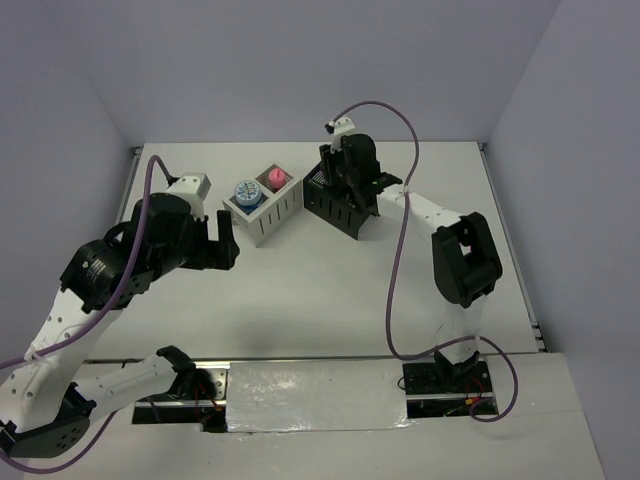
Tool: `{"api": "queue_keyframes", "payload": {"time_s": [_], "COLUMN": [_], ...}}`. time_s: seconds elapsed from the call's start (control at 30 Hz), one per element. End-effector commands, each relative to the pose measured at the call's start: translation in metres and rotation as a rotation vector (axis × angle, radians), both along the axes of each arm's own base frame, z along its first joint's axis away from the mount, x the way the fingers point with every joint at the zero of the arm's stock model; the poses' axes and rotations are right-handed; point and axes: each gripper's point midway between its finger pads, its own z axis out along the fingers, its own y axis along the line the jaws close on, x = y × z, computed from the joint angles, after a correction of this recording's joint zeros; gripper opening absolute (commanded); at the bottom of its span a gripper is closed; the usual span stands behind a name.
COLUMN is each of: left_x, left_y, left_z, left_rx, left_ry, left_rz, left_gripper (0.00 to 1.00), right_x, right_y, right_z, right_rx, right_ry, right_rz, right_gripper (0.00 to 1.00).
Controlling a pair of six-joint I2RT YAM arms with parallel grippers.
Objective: Sort the stationery into containers
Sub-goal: Place the stationery in the storage box.
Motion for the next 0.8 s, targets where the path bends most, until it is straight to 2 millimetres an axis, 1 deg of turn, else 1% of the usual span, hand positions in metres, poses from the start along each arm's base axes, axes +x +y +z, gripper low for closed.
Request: {"api": "queue_keyframes", "payload": {"time_s": [0.0,0.03,0.13,0.2,0.27,0.3,0.37,0.4,0.43,0.47,0.5,0.53,0.57,0.6,0.63,0.67,0.7,0.73,0.77], "left_x": [0.007,0.007,0.008,0.009,0.012,0.015,0.021,0.026,0.028,0.035,0.039,0.042,0.046,0.048,0.051,0.053,0.054,0.056,0.057], "left_y": [-0.009,-0.010,-0.014,-0.016,-0.015,-0.016,-0.009,-0.008,-0.004,0.004,0.008,0.012,0.023,0.027,0.031,0.039,0.042,0.044,0.044], "left_z": [0.010,0.010,0.005,0.002,-0.001,-0.004,-0.005,-0.007,-0.003,-0.001,0.003,0.017,0.017,0.021,0.036,0.036,0.040,0.048,0.051], "left_rx": [-0.032,-0.034,-0.048,-0.049,-0.042,-0.034,-0.004,0.015,0.017,0.047,0.059,0.043,0.089,0.096,0.085,0.130,0.135,0.136,0.139], "left_ry": [-0.056,-0.056,-0.046,-0.040,-0.040,-0.033,-0.037,-0.031,-0.038,-0.051,-0.058,-0.084,-0.076,-0.077,-0.104,-0.091,-0.097,-0.111,-0.120], "left_rz": [-0.040,-0.042,-0.048,-0.050,-0.038,-0.032,0.015,0.034,0.065,0.120,0.151,0.193,0.249,0.281,0.311,0.351,0.365,0.374,0.375], "left_gripper": [0.99,0.99,0.99,0.99,0.99,0.99,0.99,0.99,0.99,0.99,0.99,0.99,0.99,0.99,0.99,0.99,0.99,0.99,0.99], "right_x": [0.014,0.015,0.016,0.017,0.015,0.014,0.012,0.010,0.007,0.001,-0.004,-0.010,-0.026,-0.033,-0.042,-0.065,-0.077,-0.105,-0.121], "right_y": [0.014,0.014,0.013,0.012,0.012,0.011,0.009,0.007,0.005,-0.001,-0.004,-0.010,-0.019,-0.029,-0.036,-0.050,-0.058,-0.074,-0.083], "right_z": [0.025,0.017,0.003,0.003,0.008,0.018,0.025,0.039,0.047,0.068,0.082,0.096,0.123,0.134,0.153,0.164,0.174,0.187,0.192], "right_rx": [0.073,0.079,0.068,0.064,0.091,0.096,0.097,0.100,0.105,0.118,0.133,0.143,0.176,0.189,0.205,0.209,0.211,0.208,0.214], "right_ry": [-0.104,-0.088,-0.058,-0.056,-0.057,-0.072,-0.080,-0.105,-0.115,-0.145,-0.162,-0.176,-0.189,-0.185,-0.188,-0.143,-0.128,-0.089,-0.067], "right_rz": [0.033,0.025,0.012,0.001,-0.005,-0.006,-0.010,-0.010,-0.011,-0.024,-0.031,-0.044,-0.067,-0.106,-0.121,-0.145,-0.161,-0.178,-0.195], "right_gripper": [0.13,0.16,0.52,0.59,0.71,0.74,0.75,0.76,0.78,0.78,0.78,0.82,0.99,1.00,1.00,1.00,1.00,1.00,1.00]}}
